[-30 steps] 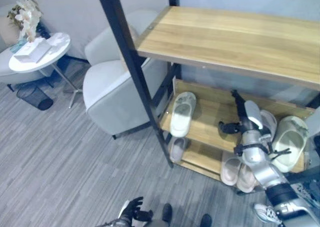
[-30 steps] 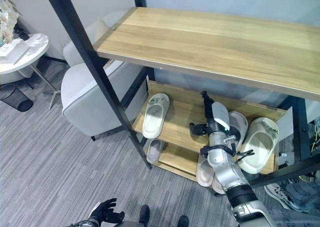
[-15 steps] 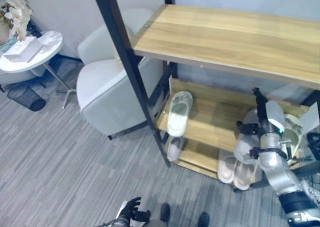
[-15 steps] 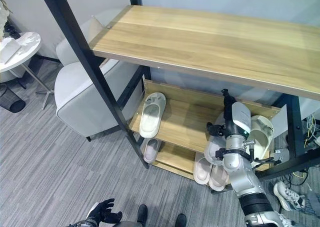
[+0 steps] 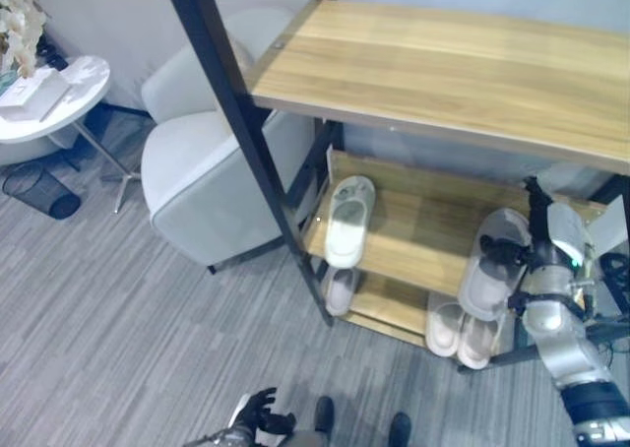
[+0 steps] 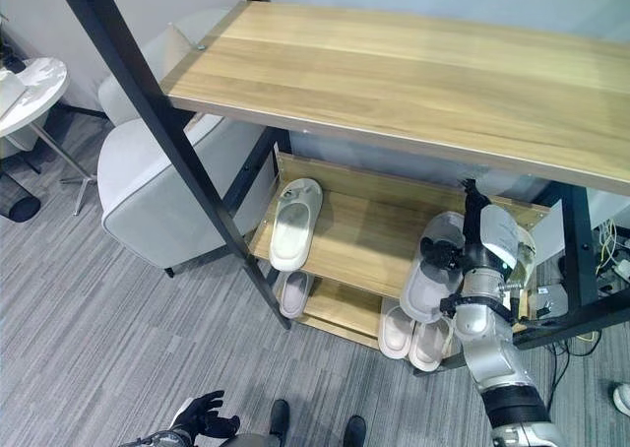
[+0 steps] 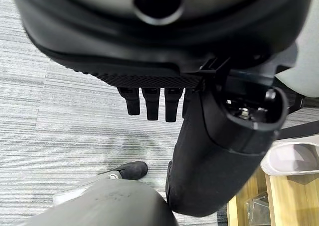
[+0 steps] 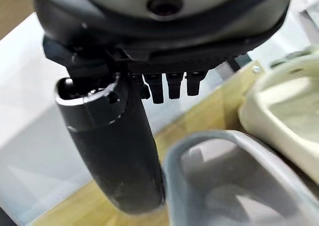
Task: Arrange the slippers neatly on the shoe rack.
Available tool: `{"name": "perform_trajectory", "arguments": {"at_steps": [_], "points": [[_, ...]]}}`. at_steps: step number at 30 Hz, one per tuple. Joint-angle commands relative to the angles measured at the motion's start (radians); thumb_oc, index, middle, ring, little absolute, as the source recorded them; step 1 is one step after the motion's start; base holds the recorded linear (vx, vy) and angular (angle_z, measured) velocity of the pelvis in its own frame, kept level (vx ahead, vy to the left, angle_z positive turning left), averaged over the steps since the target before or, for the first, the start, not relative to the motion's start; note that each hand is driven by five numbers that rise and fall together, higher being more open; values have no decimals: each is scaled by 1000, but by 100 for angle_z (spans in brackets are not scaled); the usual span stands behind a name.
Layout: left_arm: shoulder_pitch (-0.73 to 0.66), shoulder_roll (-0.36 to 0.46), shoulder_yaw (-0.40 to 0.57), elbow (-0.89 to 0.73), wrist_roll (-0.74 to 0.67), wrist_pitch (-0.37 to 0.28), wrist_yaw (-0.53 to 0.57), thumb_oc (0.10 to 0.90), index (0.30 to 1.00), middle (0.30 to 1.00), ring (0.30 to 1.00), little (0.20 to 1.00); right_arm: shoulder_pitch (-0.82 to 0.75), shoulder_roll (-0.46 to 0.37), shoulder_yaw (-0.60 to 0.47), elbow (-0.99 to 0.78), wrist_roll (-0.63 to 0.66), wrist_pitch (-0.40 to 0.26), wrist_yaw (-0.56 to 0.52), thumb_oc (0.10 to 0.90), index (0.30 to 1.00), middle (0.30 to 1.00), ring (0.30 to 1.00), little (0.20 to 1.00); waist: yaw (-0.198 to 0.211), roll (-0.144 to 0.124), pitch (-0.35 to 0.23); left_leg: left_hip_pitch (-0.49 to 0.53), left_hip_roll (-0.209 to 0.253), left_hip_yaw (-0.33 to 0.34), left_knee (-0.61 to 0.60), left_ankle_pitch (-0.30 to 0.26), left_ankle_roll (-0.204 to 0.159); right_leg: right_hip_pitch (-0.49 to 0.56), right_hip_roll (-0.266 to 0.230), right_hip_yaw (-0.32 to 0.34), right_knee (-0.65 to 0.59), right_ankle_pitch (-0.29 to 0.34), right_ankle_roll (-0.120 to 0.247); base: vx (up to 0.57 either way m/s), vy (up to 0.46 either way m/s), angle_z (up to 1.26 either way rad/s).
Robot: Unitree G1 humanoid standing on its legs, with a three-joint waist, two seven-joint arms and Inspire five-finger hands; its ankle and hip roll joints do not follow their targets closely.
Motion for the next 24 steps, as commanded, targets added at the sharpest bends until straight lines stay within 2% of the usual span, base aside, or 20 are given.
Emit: {"name": "perform_trajectory", "arguments": {"at_steps": [1, 9, 13, 17, 20, 24], "points": [[30, -5, -58, 143, 32, 49, 2, 800, 900, 900, 900, 900, -16, -60, -76, -84, -24, -8, -18, 800, 900, 900, 900, 900, -8, -28, -40, 48, 22, 66, -6, -102, -28, 71, -31, -8, 7, -114, 49, 31, -4, -1], [14, 2, -53, 139, 31, 56, -4, 800, 900, 900, 900, 900, -54, -73, -30, -36, -63, 14, 17, 800, 900, 900, 900, 900, -7, -35, -36, 53, 20, 72, -6, -107, -25, 69, -31, -3, 7, -111, 50, 0, 0, 0], [10, 4, -46, 139, 28, 59, -3, 800, 900, 900, 900, 900, -62, -70, -41, -48, -74, 21, 2, 800, 900, 900, 900, 900, -10, -35, -32, 53, 20, 74, -6, -109, -24, 68, -31, -4, 7, -110, 51, 0, 0, 0], [9, 9, -41, 153, 29, 58, 6, 800, 900, 900, 900, 900, -67, -30, -58, -73, 17, -40, -40, 800, 900, 900, 900, 900, -10, -37, -30, 57, 21, 77, -6, -111, -24, 71, -32, -3, 7, -109, 51, 0, 0, 0], [15, 14, -34, 158, 27, 60, 12, 800, 900, 900, 900, 900, -67, -4, -59, -101, 111, -86, -30, 800, 900, 900, 900, 900, -9, -42, -33, 63, 22, 81, -6, -113, -24, 76, -33, -2, 7, -108, 51, 0, 0, 0], [21, 14, -27, 164, 27, 58, 10, 800, 900, 900, 900, 900, -61, -11, -51, -148, 112, -101, -1, 800, 900, 900, 900, 900, -7, -52, -39, 71, 23, 85, -6, -115, -23, 83, -32, -2, 7, -108, 53, 0, 0, 0]]}}
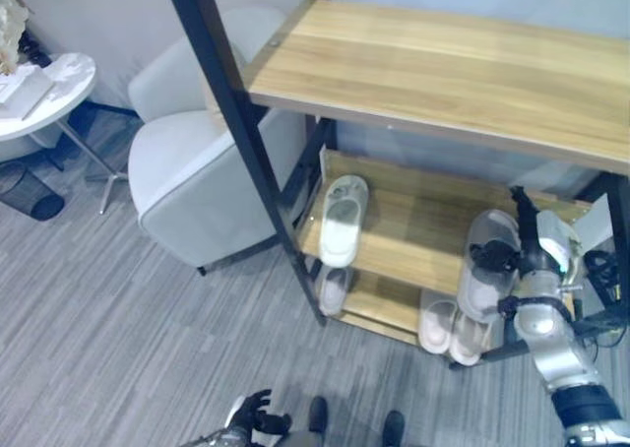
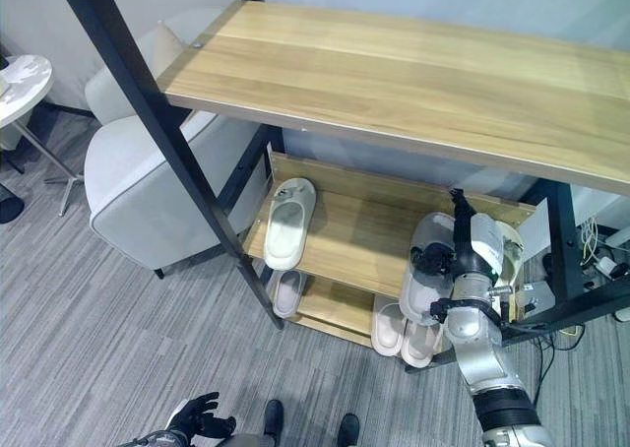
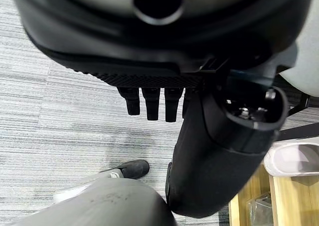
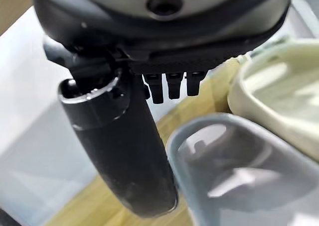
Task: Arrange the slippers neatly on the shoe rack.
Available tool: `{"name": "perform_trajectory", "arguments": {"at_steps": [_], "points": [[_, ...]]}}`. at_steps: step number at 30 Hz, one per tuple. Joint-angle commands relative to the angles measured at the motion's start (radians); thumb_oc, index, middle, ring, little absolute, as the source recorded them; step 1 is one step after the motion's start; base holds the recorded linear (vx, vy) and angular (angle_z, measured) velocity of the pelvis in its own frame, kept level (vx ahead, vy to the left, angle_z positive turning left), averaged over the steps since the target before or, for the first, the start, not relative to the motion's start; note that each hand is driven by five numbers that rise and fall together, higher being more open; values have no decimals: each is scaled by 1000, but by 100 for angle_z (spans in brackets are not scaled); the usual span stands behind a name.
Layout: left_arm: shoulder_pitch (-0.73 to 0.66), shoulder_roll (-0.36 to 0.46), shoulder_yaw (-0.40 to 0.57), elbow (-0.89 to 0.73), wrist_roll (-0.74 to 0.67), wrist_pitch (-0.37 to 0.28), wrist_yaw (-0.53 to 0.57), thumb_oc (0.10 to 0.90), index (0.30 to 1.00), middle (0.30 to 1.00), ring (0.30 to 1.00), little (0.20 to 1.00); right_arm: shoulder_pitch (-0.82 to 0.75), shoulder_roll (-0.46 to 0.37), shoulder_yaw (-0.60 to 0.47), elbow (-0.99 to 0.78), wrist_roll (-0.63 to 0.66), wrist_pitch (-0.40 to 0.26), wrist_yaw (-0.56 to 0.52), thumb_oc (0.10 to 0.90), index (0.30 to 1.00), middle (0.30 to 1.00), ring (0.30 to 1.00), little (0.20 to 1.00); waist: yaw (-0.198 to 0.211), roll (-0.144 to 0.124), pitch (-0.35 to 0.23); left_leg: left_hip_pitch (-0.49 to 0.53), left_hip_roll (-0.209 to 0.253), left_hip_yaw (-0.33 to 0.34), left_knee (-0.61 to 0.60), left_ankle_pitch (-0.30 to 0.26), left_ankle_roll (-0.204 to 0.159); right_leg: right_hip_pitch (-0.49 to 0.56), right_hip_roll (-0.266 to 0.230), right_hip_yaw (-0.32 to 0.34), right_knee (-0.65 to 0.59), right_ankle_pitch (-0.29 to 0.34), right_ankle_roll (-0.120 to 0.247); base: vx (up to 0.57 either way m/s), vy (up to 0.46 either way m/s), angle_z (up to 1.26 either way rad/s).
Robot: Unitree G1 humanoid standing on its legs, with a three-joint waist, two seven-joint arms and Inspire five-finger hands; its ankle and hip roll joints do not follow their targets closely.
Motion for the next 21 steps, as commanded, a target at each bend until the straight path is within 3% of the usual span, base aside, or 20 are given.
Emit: {"name": "perform_trajectory", "arguments": {"at_steps": [1, 9, 12, 21], "points": [[25, 10, -63, 156, 27, 39, 11, 800, 900, 900, 900, 900, -53, -53, -55, -145, -3, -95, -37, 800, 900, 900, 900, 900, 8, -26, -46, 60, 23, 80, -6, -116, -24, 75, -30, -7, 0, -115, 52, 0, 0, 0], [22, 14, -42, 157, 21, 39, 5, 800, 900, 900, 900, 900, -4, -92, -97, -264, -54, -96, -9, 800, 900, 900, 900, 900, -4, -43, -58, 72, 27, 91, -6, -120, -24, 83, -29, -2, 0, -112, 54, -8, 7, -3], [26, 17, -36, 159, 25, 40, -5, 800, 900, 900, 900, 900, 34, -129, -105, -293, -58, -93, 51, 800, 900, 900, 900, 900, -11, -53, -63, 75, 30, 95, -6, -121, -25, 83, -27, 2, 1, -109, 54, -18, 9, -3], [21, 21, -31, 157, 25, 49, -30, 800, 900, 900, 900, 900, 78, -178, -122, -223, -122, -37, 97, 800, 900, 900, 900, 900, -16, -70, -72, 84, 34, 104, -6, -126, -25, 81, -23, 12, 1, -105, 54, -4, 0, -3]]}}
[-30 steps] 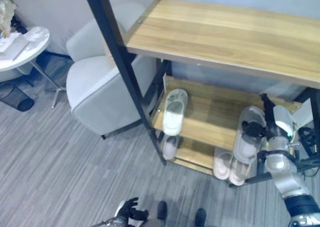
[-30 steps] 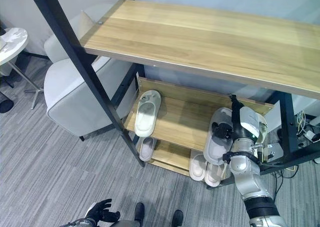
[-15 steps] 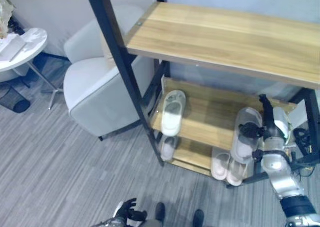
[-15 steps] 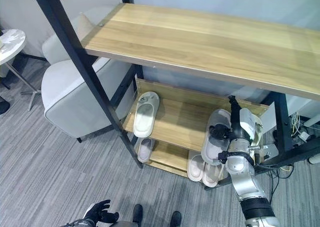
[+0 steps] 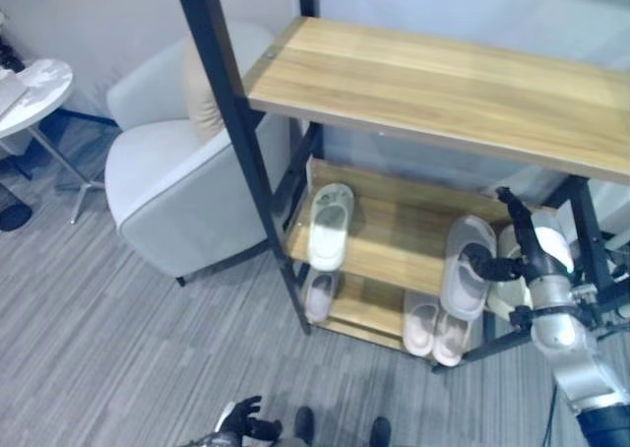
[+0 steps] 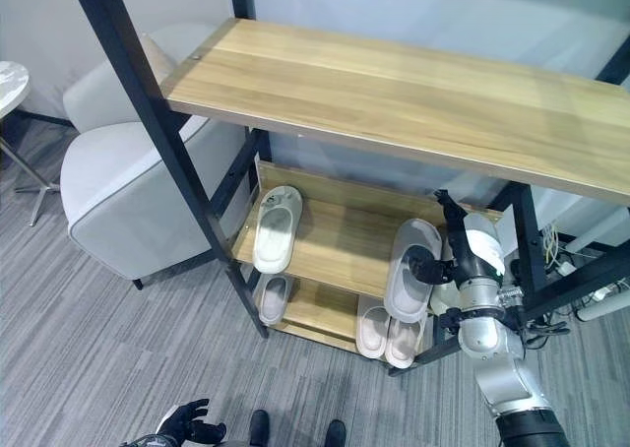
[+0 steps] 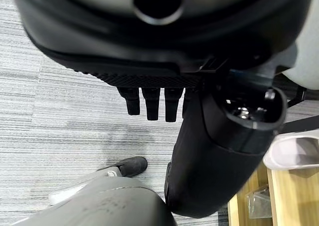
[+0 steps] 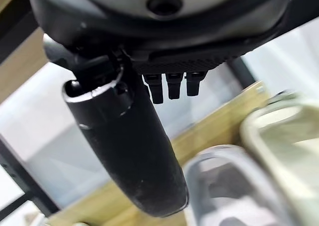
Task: Arrange the slippers neatly on the shoe rack.
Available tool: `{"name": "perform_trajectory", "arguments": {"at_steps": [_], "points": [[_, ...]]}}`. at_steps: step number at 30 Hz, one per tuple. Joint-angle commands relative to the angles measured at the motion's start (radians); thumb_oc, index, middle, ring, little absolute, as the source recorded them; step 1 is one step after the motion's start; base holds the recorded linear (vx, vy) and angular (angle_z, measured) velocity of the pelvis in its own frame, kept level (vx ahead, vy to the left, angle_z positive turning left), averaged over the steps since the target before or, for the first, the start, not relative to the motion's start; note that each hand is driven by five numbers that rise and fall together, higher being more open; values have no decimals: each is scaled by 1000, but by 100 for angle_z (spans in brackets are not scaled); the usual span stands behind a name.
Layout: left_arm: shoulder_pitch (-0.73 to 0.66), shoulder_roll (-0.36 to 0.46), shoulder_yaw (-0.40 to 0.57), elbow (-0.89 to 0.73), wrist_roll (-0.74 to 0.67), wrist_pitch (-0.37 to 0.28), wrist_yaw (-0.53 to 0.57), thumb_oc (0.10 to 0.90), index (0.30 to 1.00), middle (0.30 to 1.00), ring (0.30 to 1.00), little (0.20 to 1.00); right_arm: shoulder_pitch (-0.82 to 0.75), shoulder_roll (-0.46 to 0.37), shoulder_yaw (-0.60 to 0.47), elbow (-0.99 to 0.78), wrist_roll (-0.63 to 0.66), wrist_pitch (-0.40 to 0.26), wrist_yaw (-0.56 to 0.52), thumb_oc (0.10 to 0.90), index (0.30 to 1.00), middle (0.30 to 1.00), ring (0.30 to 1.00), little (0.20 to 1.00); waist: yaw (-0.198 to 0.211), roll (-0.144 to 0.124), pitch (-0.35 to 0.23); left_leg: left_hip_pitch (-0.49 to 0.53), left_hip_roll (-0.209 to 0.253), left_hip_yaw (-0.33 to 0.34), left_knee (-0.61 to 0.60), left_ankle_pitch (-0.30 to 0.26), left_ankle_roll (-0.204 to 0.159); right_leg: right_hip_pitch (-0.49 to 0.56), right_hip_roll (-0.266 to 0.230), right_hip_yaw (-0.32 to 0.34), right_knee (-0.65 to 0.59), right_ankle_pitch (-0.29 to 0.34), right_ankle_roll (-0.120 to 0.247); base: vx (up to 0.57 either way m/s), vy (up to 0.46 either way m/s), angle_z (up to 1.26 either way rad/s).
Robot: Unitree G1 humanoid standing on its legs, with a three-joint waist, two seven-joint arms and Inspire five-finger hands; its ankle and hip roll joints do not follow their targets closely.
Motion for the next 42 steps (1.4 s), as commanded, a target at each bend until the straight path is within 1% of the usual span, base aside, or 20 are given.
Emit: {"name": "perform_trajectory", "arguments": {"at_steps": [1, 7, 13, 23, 26, 29, 32, 34, 36, 40, 42], "points": [[14, -12, -53, 133, 27, 26, -24, 800, 900, 900, 900, 900, -57, -79, -108, -25, -45, -19, -35, 800, 900, 900, 900, 900, 16, -6, -56, 52, 32, 76, -3, -124, -29, 59, -22, -13, 1, -114, 54, -6, -1, -11], [12, -11, -59, 133, 27, 27, -28, 800, 900, 900, 900, 900, -78, -62, -87, 41, -30, -16, -48, 800, 900, 900, 900, 900, 19, -7, -57, 54, 34, 77, -3, -124, -29, 58, -20, -7, 0, -113, 51, 2, 1, -5], [12, -4, -65, 142, 30, 28, -23, 800, 900, 900, 900, 900, -136, -30, -33, 114, 27, -33, -62, 800, 900, 900, 900, 900, 31, -9, -52, 51, 36, 75, -3, -120, -31, 54, -16, -9, 0, -111, 49, 0, 0, 0], [15, 2, -63, 152, 29, 24, -18, 800, 900, 900, 900, 900, -163, -11, 13, 114, 59, -51, -49, 800, 900, 900, 900, 900, 47, -23, -46, 39, 36, 68, -3, -117, -32, 50, -16, -18, 0, -109, 50, 4, 1, 1], [14, 5, -62, 153, 31, 24, -19, 800, 900, 900, 900, 900, -168, -15, 24, 120, 54, -48, -42, 800, 900, 900, 900, 900, 51, -26, -44, 38, 36, 66, -3, -116, -32, 49, -17, -20, 0, -109, 50, 0, 0, 0], [12, 7, -61, 150, 32, 25, -19, 800, 900, 900, 900, 900, -177, -31, 40, 149, 17, -27, -34, 800, 900, 900, 900, 900, 54, -27, -41, 35, 35, 66, -3, -115, -32, 46, -18, -22, 0, -108, 51, 0, 0, 0], [6, 9, -66, 147, 28, 26, -19, 800, 900, 900, 900, 900, -195, -32, 53, 183, 9, -14, -35, 800, 900, 900, 900, 900, 57, -25, -37, 33, 34, 66, -3, -116, -31, 43, -18, -22, 0, -109, 52, 0, 0, 0], [3, 10, -75, 147, 26, 27, -17, 800, 900, 900, 900, 900, -235, -21, 81, 226, 26, -11, -42, 800, 900, 900, 900, 900, 61, -22, -33, 33, 33, 65, -3, -116, -30, 43, -20, -20, 0, -108, 52, 0, 0, 0], [2, 11, -74, 145, 24, 28, -12, 800, 900, 900, 900, 900, -253, -18, 95, 235, 9, -8, -47, 800, 900, 900, 900, 900, 65, -21, -31, 33, 31, 63, -3, -117, -28, 44, -22, -22, 0, -108, 53, 0, 0, 0], [2, 12, -73, 145, 24, 29, -9, 800, 900, 900, 900, 900, -265, -10, 86, 261, 20, -10, -73, 800, 900, 900, 900, 900, 68, -19, -29, 33, 30, 62, -3, -117, -27, 45, -24, -24, 0, -107, 54, 6, 24, 4], [0, 14, -75, 148, 24, 29, -2, 800, 900, 900, 900, 900, -282, 4, 76, 277, 58, -19, -101, 800, 900, 900, 900, 900, 73, -19, -27, 30, 28, 59, -3, -117, -26, 41, -25, -24, 0, -105, 54, -9, 23, 4]]}}
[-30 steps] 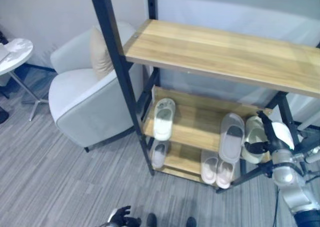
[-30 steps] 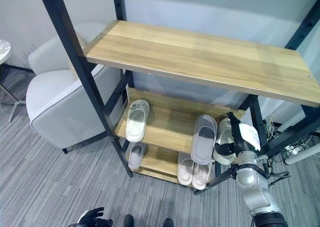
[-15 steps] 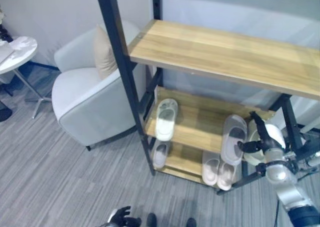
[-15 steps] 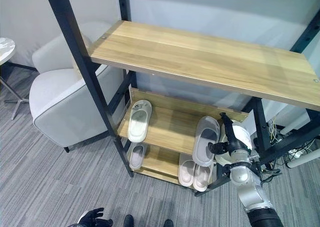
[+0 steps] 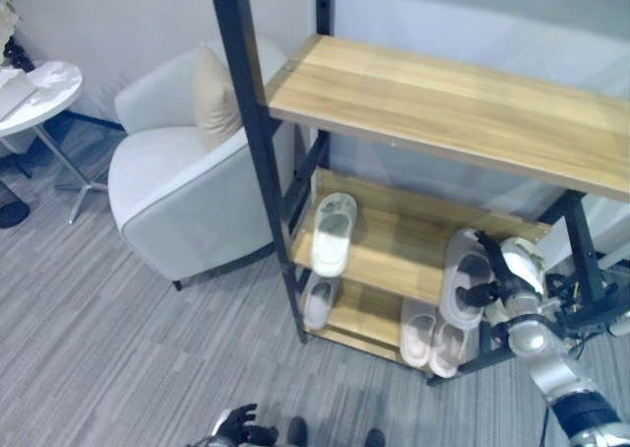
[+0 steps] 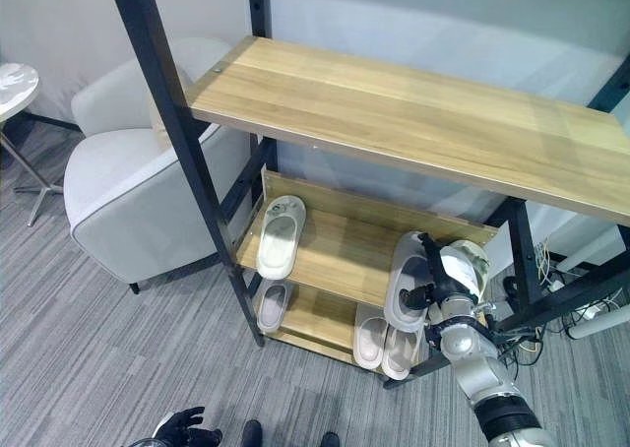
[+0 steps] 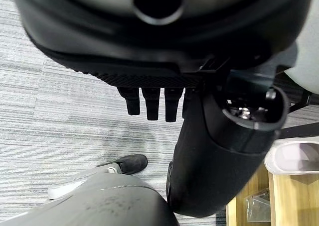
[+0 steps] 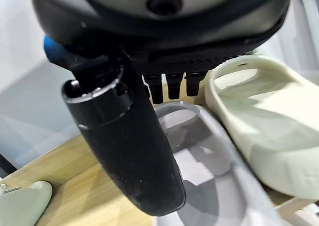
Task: Arrange the slippers neatly on the shoe rack.
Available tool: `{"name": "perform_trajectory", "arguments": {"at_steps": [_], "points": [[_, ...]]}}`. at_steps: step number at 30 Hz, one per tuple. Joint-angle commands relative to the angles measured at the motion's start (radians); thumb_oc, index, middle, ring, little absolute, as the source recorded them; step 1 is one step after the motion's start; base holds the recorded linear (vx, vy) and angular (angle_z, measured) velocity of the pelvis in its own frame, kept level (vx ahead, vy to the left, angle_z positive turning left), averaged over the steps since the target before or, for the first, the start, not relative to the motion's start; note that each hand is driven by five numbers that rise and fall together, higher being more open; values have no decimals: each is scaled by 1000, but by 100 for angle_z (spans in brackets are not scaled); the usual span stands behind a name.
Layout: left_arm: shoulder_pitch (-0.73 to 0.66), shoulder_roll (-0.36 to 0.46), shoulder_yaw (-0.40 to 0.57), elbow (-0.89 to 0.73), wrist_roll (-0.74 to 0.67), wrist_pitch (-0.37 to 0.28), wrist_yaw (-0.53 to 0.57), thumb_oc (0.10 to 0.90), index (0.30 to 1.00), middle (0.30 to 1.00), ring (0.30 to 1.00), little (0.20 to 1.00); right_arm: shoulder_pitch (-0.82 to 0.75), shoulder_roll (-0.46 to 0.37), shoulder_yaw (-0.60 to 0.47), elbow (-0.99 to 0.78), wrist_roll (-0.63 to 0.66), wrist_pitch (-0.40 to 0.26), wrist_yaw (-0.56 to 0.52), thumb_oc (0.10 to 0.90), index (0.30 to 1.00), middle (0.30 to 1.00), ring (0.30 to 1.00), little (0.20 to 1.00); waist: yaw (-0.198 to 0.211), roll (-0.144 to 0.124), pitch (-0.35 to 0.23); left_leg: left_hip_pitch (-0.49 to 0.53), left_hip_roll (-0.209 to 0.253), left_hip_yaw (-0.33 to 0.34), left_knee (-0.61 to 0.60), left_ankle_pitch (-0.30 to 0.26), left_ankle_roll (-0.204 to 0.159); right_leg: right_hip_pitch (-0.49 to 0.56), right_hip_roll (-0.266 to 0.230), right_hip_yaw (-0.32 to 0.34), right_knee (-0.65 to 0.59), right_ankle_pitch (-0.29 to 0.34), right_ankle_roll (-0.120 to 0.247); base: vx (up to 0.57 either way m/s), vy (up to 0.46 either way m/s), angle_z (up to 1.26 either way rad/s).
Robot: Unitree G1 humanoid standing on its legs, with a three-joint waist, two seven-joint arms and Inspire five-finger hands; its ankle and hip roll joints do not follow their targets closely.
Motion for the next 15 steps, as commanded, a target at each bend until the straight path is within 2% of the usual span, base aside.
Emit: {"name": "perform_trajectory", "arguments": {"at_steps": [1, 11, 15], "points": [[8, 12, -78, 118, 26, 17, 2, 800, 900, 900, 900, 900, -163, -42, -89, -27, 37, -57, -104, 800, 900, 900, 900, 900, 32, 8, 31, 51, 31, 59, -6, -116, -32, 63, -22, -19, 0, -110, 53, -9, 15, 4], [16, 9, -72, 133, 19, 22, 11, 800, 900, 900, 900, 900, -191, -50, -91, 33, 23, -26, -136, 800, 900, 900, 900, 900, 38, 3, 27, 53, 29, 63, -6, -119, -31, 60, -23, -14, 0, -105, 54, 0, 1, 0], [10, 9, -78, 140, 5, 25, 16, 800, 900, 900, 900, 900, -252, -55, -56, 106, 51, -17, -134, 800, 900, 900, 900, 900, 37, 6, 21, 55, 27, 66, -6, -117, -31, 60, -24, -8, 0, -104, 53, 4, 3, -1]]}}
